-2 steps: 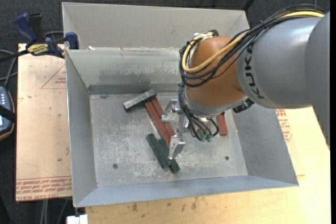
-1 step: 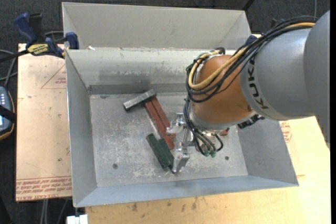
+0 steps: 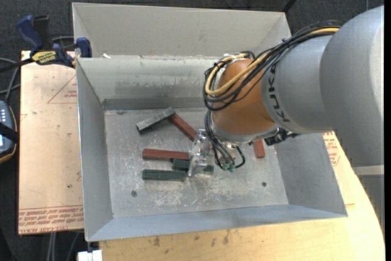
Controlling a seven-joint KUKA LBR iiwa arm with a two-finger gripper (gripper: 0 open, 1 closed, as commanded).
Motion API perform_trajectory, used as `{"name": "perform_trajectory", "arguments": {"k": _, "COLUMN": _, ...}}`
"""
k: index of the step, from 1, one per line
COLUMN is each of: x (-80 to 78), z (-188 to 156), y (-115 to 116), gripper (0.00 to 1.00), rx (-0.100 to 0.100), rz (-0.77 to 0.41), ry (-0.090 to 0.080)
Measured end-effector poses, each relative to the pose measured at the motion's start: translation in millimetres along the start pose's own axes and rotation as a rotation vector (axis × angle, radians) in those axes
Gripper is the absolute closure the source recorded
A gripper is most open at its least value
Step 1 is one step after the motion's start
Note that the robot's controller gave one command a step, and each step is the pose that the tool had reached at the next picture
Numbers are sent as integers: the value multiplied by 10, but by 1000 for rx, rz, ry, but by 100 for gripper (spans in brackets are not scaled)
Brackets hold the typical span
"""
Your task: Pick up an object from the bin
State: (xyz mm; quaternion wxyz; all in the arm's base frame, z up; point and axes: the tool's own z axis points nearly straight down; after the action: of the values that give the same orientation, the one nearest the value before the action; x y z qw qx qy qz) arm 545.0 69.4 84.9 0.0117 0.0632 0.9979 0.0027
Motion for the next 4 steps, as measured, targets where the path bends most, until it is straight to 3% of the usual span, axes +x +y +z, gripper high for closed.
{"name": "perform_trajectory", "arguments": {"k": 1, "x": 18, "z": -1, "y": 8, "gripper": 100, "rx": 0, "rz": -1, "ry": 7}}
{"name": "perform_trajectory", "arguments": {"k": 2, "x": 22, "z": -1147, "y": -158, "gripper": 100, "rx": 6, "rz": -13, "ry": 21}}
{"name": "perform_trajectory", "arguments": {"k": 3, "x": 22, "z": -1147, "y": -158, "gripper": 0, "rx": 6, "rz": -13, "ry": 21}}
{"name": "perform_trajectory", "arguments": {"k": 4, "x": 22, "z": -1147, "y": -158, "gripper": 0, "rx": 6, "rz": -13, "ry": 21}}
